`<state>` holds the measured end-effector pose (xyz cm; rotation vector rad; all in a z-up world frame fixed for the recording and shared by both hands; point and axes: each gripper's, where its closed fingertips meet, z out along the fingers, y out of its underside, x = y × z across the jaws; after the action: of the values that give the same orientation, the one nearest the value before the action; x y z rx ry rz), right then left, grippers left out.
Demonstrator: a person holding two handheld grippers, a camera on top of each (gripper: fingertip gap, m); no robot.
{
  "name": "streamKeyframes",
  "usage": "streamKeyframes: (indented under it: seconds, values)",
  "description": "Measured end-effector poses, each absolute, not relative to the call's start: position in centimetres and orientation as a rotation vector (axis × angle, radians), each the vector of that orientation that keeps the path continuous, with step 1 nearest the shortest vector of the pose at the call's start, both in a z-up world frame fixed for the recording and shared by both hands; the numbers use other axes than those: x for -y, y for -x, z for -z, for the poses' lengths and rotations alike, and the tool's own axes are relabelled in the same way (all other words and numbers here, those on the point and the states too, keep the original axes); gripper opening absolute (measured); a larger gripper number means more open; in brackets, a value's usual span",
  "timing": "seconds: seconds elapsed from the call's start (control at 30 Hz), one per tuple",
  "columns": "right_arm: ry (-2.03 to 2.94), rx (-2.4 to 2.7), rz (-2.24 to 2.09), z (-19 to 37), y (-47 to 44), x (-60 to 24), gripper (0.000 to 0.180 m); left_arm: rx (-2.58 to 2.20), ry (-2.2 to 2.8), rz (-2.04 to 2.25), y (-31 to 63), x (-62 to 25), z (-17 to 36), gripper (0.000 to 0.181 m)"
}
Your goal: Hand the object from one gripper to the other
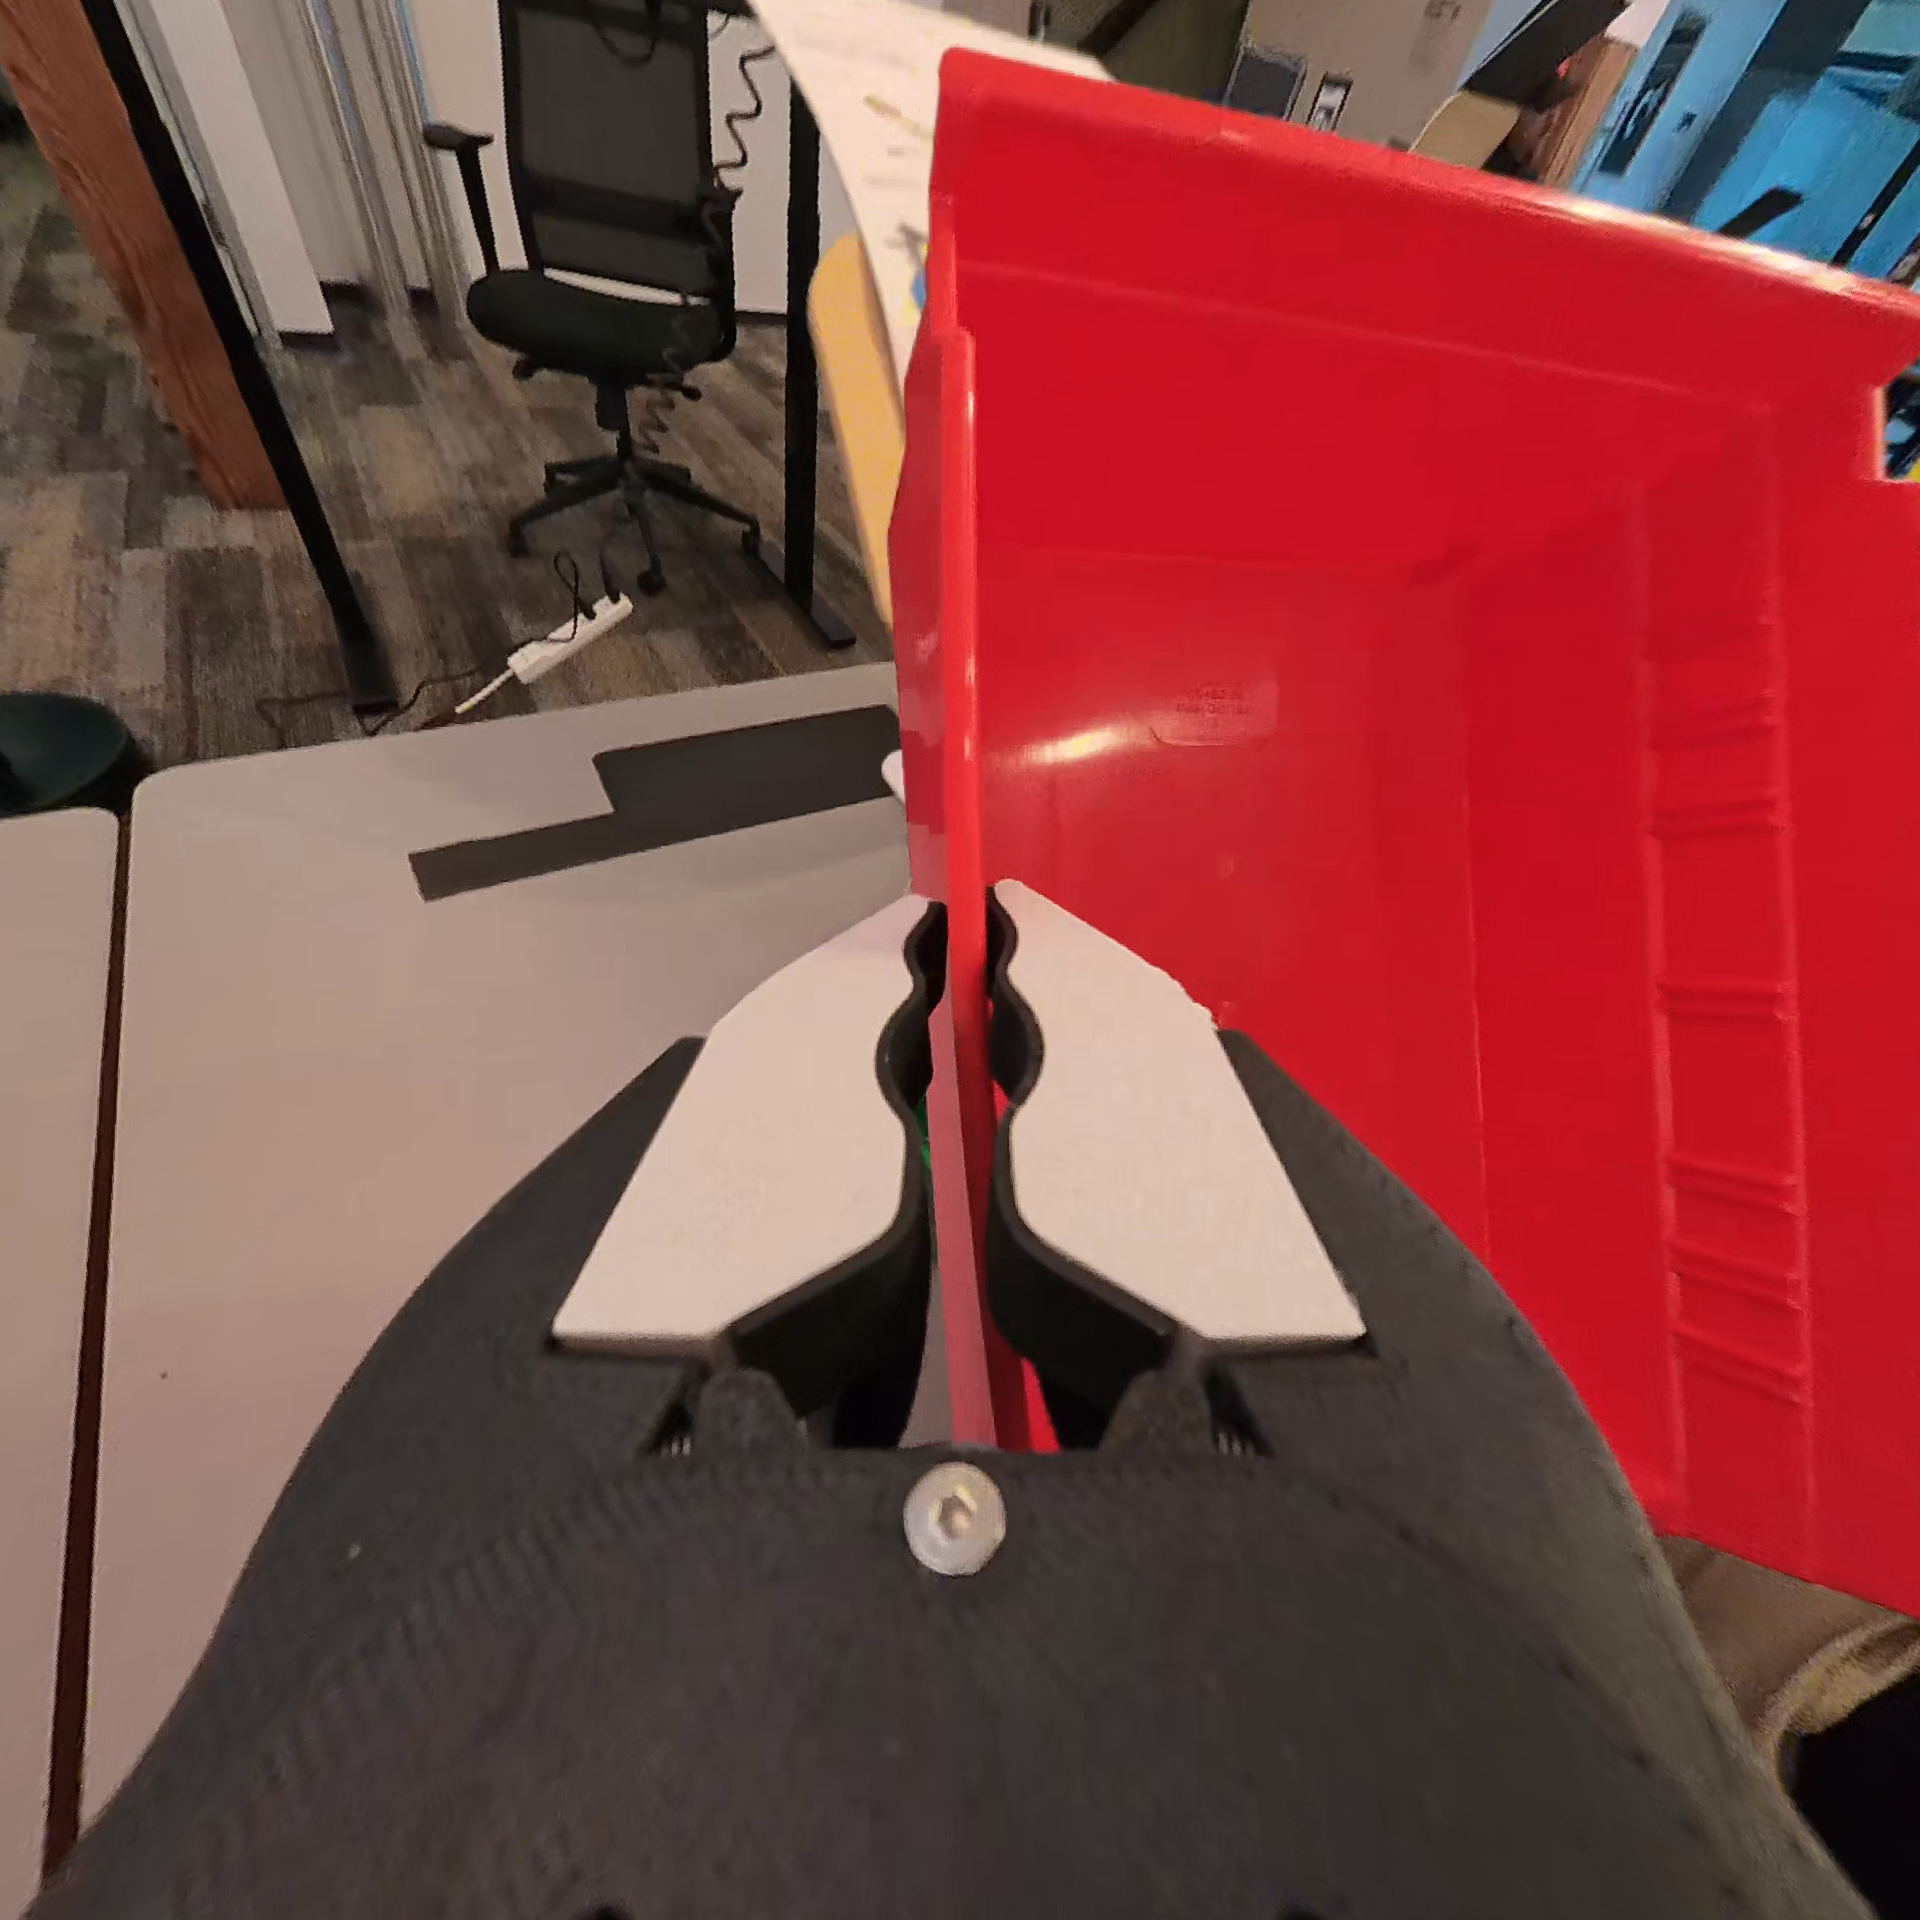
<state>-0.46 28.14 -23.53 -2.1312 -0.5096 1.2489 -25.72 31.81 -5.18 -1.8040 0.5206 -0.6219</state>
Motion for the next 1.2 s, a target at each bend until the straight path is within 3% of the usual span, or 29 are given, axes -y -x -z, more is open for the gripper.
streamKeyframes:
  seconds: [0.03,0.17,0.5,0.83,0.9,1.2]
  values:
    - [2.09,0.476,-1.268,22.2,-0.4,-28.6,0.063,-0.526,1.785,0.635,25.1,-31.4,4.6,0.006]
    - [1.93,0.388,-1.222,16.0,-5.6,-30.4,0.056,-0.535,1.725,0.696,21.1,-30.2,3.2,0.007]
    - [1.447,0.495,-0.989,-0.9,-14.2,-25.7,0.069,-0.627,1.732,0.687,9.1,-29.6,5.9,0.006]
    - [1.621,0.475,-0.938,1.1,-17.5,-26.2,0.078,-0.682,1.729,0.538,-1.1,-31.0,7.7,0.007]
    - [1.655,0.427,-0.866,1.9,-18.6,-27.2,0.087,-0.701,1.729,0.527,-2.8,-30.8,8.1,0.008]
    - [1.698,0.345,-0.824,3.3,-21.4,-28.5,0.081,-0.703,1.74,0.544,-5.7,-30.2,8.8,0.011]
